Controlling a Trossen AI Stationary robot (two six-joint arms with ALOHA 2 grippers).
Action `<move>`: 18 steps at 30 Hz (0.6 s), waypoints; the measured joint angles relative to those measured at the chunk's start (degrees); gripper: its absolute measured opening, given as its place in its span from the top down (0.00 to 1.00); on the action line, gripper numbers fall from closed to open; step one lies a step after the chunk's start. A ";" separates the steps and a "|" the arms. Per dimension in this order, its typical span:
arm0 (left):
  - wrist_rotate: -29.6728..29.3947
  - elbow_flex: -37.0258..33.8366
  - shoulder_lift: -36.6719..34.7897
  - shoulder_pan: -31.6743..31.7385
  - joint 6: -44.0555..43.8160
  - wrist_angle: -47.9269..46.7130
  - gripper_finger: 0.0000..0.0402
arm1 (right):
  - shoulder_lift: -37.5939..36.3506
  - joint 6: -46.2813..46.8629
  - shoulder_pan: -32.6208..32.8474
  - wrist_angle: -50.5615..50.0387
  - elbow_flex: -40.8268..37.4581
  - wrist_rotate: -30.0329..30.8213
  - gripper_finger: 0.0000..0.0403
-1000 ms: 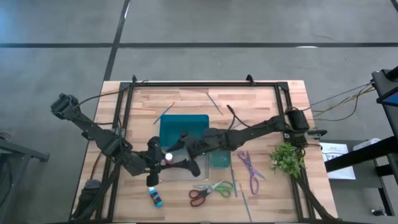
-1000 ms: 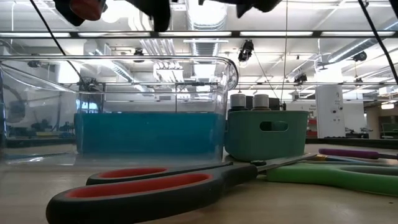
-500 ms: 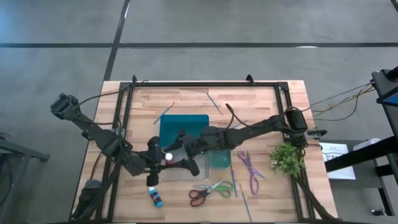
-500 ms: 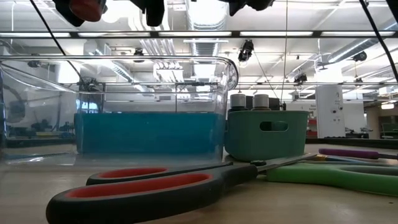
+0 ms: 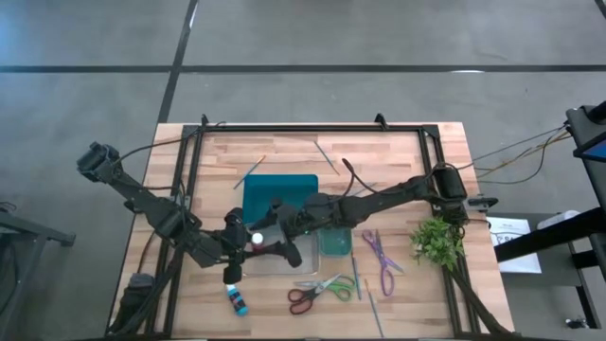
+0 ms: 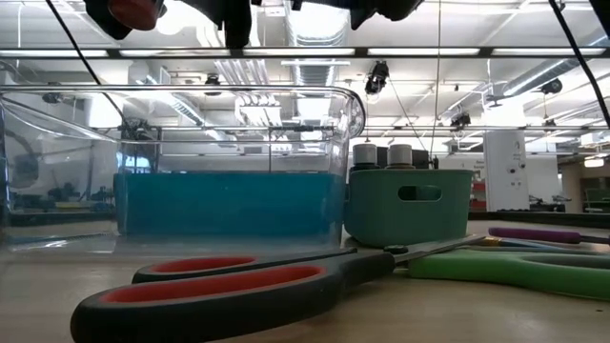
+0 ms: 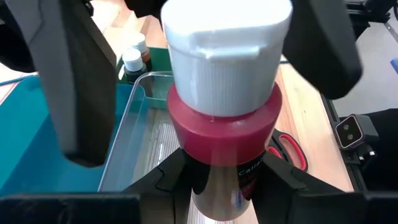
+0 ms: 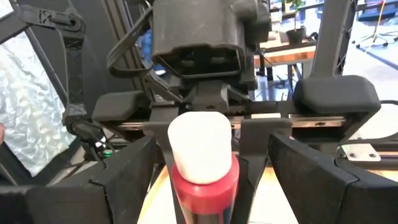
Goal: Pick & Place Paint Supplies
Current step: Put the red paint bottle into the green bin
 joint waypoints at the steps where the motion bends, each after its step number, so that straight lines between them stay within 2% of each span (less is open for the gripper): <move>1: 0.02 0.01 0.00 0.00 0.00 0.23 0.68 | 0.00 0.00 -0.01 0.04 0.00 0.01 0.24; 5: 0.01 0.05 0.00 0.00 0.00 0.24 0.68 | -0.02 -1.05 0.00 0.12 0.02 0.63 0.33; 15: 0.02 -0.02 0.00 0.00 -0.31 0.24 0.68 | -0.02 -3.96 0.07 1.03 0.09 0.03 0.69; 18: 0.12 -0.02 -0.04 0.00 -0.63 0.50 0.68 | -0.02 -4.59 0.12 1.84 0.09 -0.45 0.73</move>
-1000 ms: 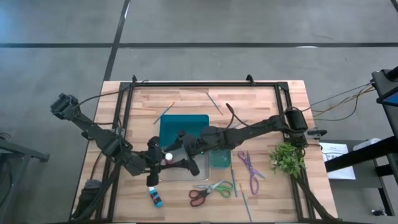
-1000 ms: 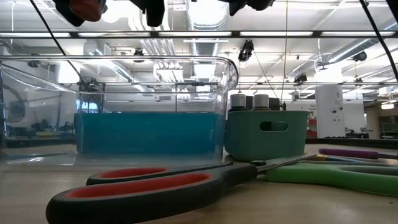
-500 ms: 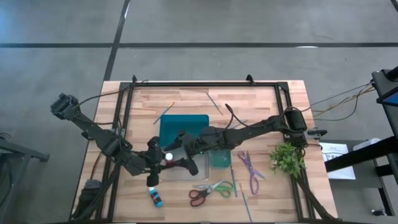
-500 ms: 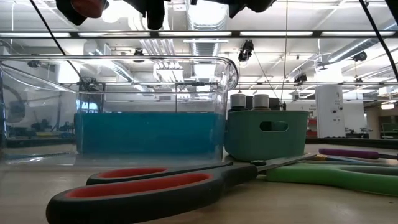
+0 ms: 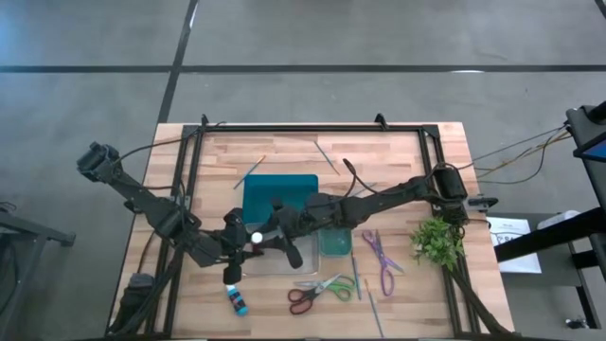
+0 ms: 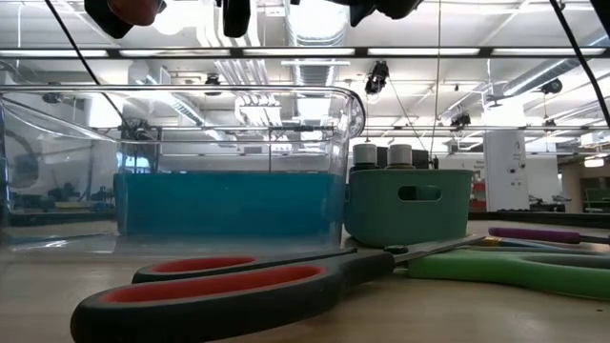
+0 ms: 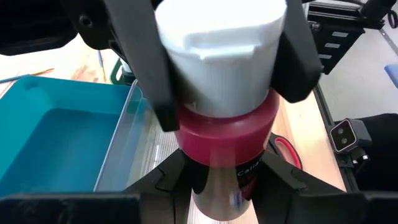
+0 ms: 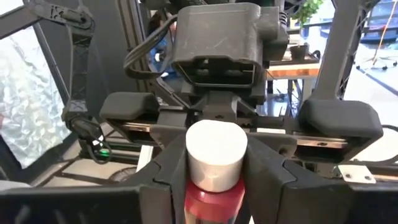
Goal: Pick & Place Paint Supplies
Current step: Put the red paint bottle into the green bin
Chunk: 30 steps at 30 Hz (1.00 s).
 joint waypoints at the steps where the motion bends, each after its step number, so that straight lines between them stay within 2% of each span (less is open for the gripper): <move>1: 0.01 0.00 0.00 0.00 0.00 -0.01 0.68 | 0.00 -0.18 0.01 0.01 0.00 0.00 0.73; 9: -0.35 0.01 0.00 0.07 0.73 -0.02 0.67 | 0.00 -0.29 0.01 -0.28 0.15 -0.90 0.73; 12: -1.72 0.02 0.02 0.05 2.63 -0.06 0.62 | 0.00 -0.35 -0.01 -0.26 0.15 -1.09 0.73; 17: -2.91 0.06 0.04 0.04 3.67 0.11 0.45 | 0.00 0.06 0.03 -0.23 0.15 -1.30 0.73; 25: -3.61 0.11 0.03 0.11 4.76 -0.64 0.05 | -0.97 -0.64 0.21 -1.50 -0.20 -1.94 0.73; 27: -3.58 0.11 -0.14 0.11 4.75 -2.46 0.02 | -2.63 -1.72 0.25 -3.98 -0.78 -1.66 0.73; 30: -3.58 0.11 -0.39 0.14 4.71 -4.35 0.05 | -6.36 -2.76 0.65 -6.41 -3.63 0.43 0.73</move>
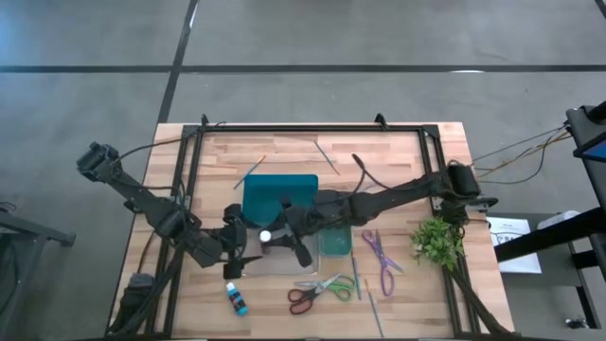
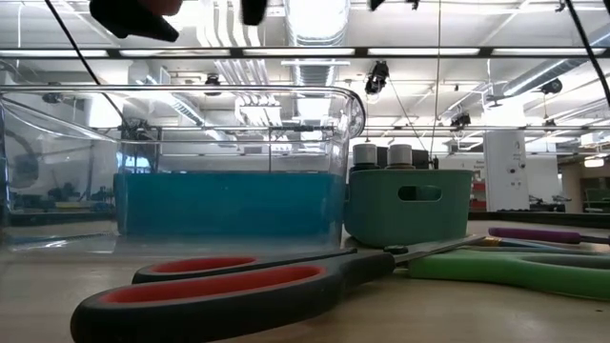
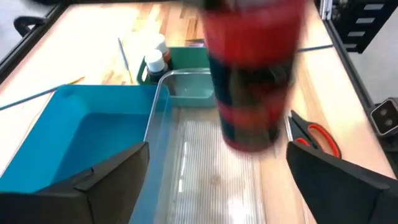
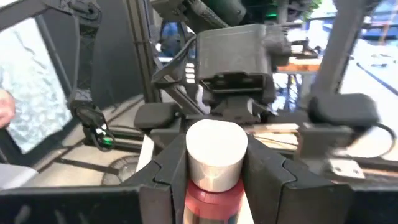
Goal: Pick & Place Paint Supplies
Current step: Put the red paint bottle into the green bin
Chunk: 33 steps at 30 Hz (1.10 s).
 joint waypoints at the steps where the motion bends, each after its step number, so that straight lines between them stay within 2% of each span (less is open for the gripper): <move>1: 0.01 0.00 0.00 0.03 0.01 -0.26 0.07 | -1.29 -0.31 0.32 -0.39 -1.36 1.30 0.73; 5: 0.01 0.00 -0.13 0.20 0.03 -0.53 0.12 | -7.72 -0.24 2.27 -1.12 -9.16 7.34 0.73; 12: -3.91 0.00 -2.31 0.52 4.27 -1.11 0.13 | -20.19 3.64 8.47 1.61 -25.79 26.89 0.73; 17: -8.92 1.21 -5.24 0.88 8.12 -1.01 0.13 | -26.99 5.97 13.76 2.59 -33.58 39.04 0.73; 23: -16.04 5.06 -6.98 1.15 14.08 -0.84 0.13 | -27.56 7.75 19.39 2.32 -37.88 49.42 0.73; 28: -21.84 8.53 -6.97 1.21 18.93 -0.56 0.13 | -25.38 12.23 21.24 2.37 -40.66 53.37 0.73; 33: -26.04 9.55 -6.97 1.26 22.65 1.29 0.13 | -23.17 12.87 22.35 8.93 -43.81 56.77 0.73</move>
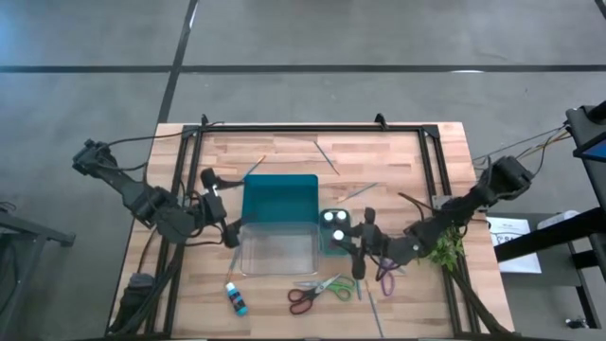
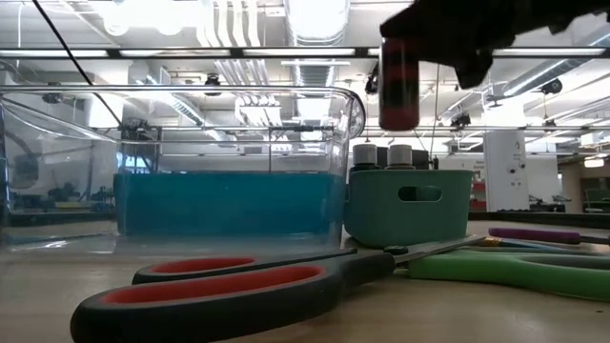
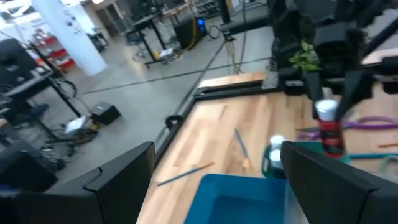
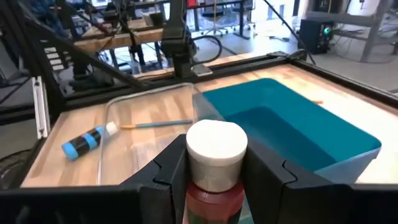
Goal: Pick & Place Paint Supplies
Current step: Put the red paint bottle into the green bin
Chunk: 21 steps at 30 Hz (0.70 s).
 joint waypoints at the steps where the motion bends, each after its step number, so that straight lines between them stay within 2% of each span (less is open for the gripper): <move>1: -0.71 -0.03 0.00 0.00 0.57 0.40 0.13 | 0.40 0.20 0.01 0.84 -0.48 0.01 0.73; 9: -2.04 -0.59 0.73 0.00 1.38 2.23 0.13 | 4.59 0.88 -0.07 5.69 -2.50 1.55 0.73; 15: -2.63 -0.68 2.67 0.11 1.24 2.54 0.13 | 8.96 0.67 -0.15 6.08 -0.05 1.88 0.73; 21: -2.61 -0.68 4.47 0.11 1.21 3.18 0.13 | 10.80 -0.61 -0.13 6.15 1.46 5.30 0.73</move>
